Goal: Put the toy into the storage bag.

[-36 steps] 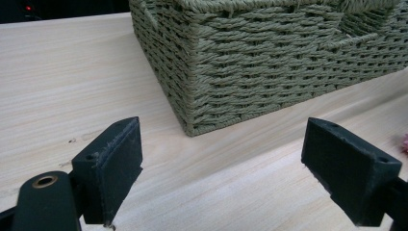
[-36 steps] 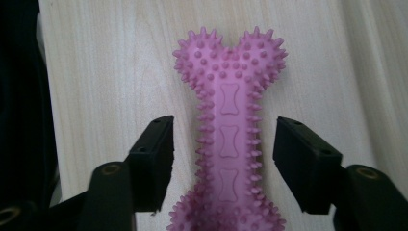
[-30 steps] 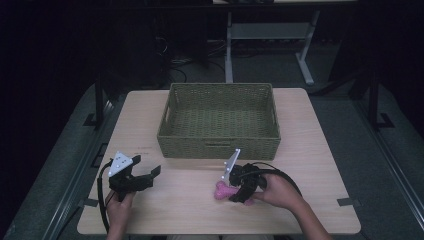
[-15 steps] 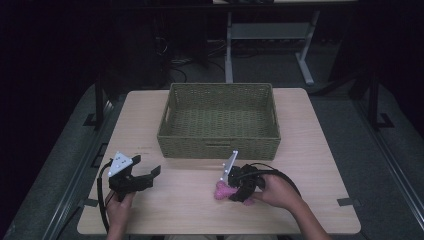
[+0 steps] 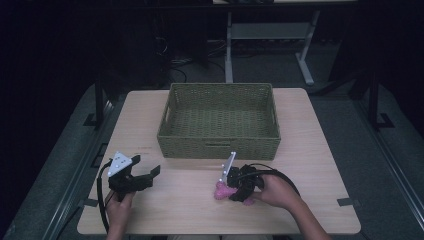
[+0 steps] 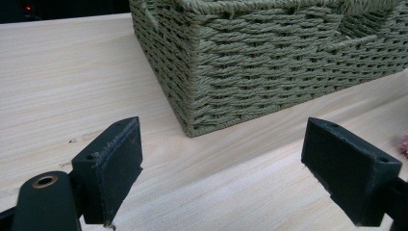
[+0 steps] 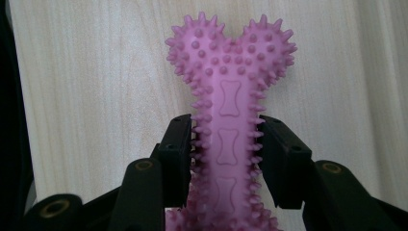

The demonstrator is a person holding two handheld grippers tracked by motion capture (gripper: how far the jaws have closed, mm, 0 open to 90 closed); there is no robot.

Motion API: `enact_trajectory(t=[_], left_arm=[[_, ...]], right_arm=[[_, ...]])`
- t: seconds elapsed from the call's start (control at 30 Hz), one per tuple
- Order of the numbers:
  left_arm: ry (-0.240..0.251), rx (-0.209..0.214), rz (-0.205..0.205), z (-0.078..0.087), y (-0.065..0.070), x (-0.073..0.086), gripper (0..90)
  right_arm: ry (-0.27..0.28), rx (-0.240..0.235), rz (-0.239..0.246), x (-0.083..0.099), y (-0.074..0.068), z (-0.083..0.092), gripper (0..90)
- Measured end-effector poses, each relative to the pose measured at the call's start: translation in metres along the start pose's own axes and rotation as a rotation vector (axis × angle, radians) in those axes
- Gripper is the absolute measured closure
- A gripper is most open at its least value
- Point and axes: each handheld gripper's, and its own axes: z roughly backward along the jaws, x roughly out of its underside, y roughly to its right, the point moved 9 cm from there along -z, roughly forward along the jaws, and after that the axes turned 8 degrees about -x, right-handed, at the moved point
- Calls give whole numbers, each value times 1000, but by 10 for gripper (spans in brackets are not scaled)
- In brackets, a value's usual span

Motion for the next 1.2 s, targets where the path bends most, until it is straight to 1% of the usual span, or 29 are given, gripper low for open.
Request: enact_trajectory(t=[0.13, 0.2, 0.27, 0.37, 0.43, 0.5, 0.57, 0.63, 0.73, 0.8, 0.87, 0.97, 1.03, 1.1, 1.2], left_arm=[[0, 0, -3, 0, 0, 0, 139], [-2, 3, 3, 0, 0, 0, 139], [2, 1, 1, 0, 0, 0, 139], [2, 4, -1, 0, 0, 0, 139], [2, -1, -2, 0, 0, 0, 138], [-3, 3, 4, 0, 0, 0, 139], [2, 1, 1, 0, 0, 0, 139], [-1, 2, 2, 0, 0, 0, 139], [-1, 0, -6, 0, 1, 0, 139], [-6, 0, 1, -1, 0, 0, 138], [-4, 2, -3, 0, 0, 0, 138], [-3, 3, 0, 0, 0, 0, 139], [-2, 2, -2, 0, 0, 0, 138], [-4, -1, 6, 0, 0, 0, 139], [1, 0, 5, 0, 0, 0, 139]], right_arm=[[-18, 11, 5, 0, -1, 0, 563], [-17, 8, 6, 0, 0, 0, 564], [-16, 3, 1, 0, 0, 0, 569], [-13, 2, 8, 0, -1, 1, 578], [-13, -4, 18, 0, -2, 1, 580], [-9, -16, 17, 0, -2, 2, 580], [-4, -26, 15, 0, -2, 3, 580], [6, -27, 16, 0, 0, 7, 580], [29, -46, 19, -2, -1, 13, 581], [43, -52, 14, -2, 1, 17, 581], [58, -68, 7, -1, 2, 21, 581], [57, -54, 8, -1, 6, 31, 581], [74, -62, 13, -4, 5, 38, 581], [87, -64, 19, -6, 6, 45, 582], [109, -73, 20, -9, 9, 55, 582]])
